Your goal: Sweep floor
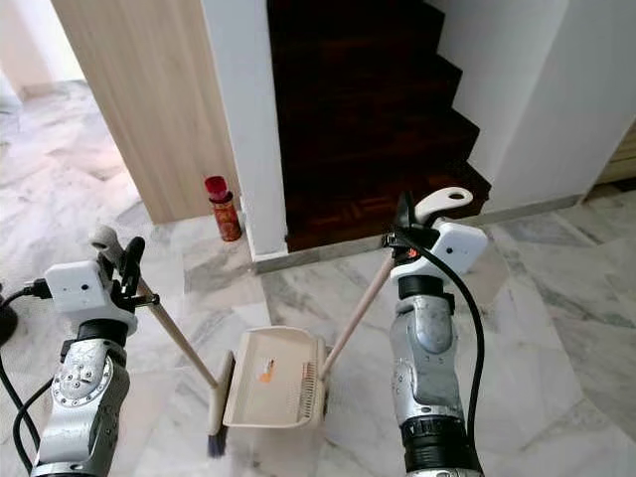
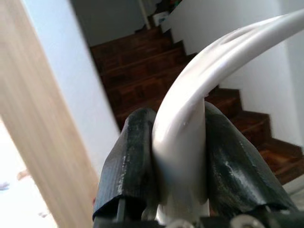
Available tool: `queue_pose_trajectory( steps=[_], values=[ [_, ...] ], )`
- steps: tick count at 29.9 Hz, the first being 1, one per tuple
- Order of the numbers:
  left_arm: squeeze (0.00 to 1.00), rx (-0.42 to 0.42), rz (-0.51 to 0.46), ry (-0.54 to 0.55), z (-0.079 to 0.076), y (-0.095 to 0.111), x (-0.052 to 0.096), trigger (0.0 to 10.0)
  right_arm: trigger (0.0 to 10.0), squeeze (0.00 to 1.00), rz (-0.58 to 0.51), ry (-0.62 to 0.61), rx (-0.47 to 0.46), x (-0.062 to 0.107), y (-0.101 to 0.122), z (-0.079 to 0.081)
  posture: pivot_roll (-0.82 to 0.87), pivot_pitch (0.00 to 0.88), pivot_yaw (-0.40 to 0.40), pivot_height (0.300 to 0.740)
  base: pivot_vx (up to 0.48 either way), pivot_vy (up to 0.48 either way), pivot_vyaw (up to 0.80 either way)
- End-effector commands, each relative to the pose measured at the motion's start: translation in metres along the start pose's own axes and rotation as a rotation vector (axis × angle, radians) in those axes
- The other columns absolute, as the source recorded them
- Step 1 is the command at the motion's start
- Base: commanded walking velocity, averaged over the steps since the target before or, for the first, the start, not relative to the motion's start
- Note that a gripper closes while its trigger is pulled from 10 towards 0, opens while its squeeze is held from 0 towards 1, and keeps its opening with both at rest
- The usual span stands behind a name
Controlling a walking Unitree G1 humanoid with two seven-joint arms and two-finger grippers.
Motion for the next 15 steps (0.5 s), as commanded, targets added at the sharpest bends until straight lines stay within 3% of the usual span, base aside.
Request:
queue_pose_trajectory(
  steps=[1, 15],
  values=[
    [0.00, -0.007, -0.046, -0.009, -0.0013, 0.0128, -0.0016, 10.0, 10.0, 0.00, -0.024, 0.016, -0.036, -0.0046, 0.0069, 0.0077, 0.05, 0.000, 0.030, 0.740, 0.000, 0.412, 0.00],
    [0.00, 0.001, -0.046, -0.012, -0.0039, 0.0130, -0.0023, 10.0, 10.0, 0.00, -0.021, 0.031, -0.046, -0.0077, 0.0078, 0.0117, 0.05, 0.000, 0.023, 0.740, 0.000, 0.413, 0.00]
  ],
)
Point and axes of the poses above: a point about 5 cm out from each wrist's last joint towards the gripper, its own x axis pointing back from the gripper into the wrist, its own y axis along the axis of the wrist's last joint, z = x × y, the point moved 6 cm from there along -x, pointing out of the wrist towards the gripper, and after that the axes turned 5 degrees about x, right-handed, at the moved point
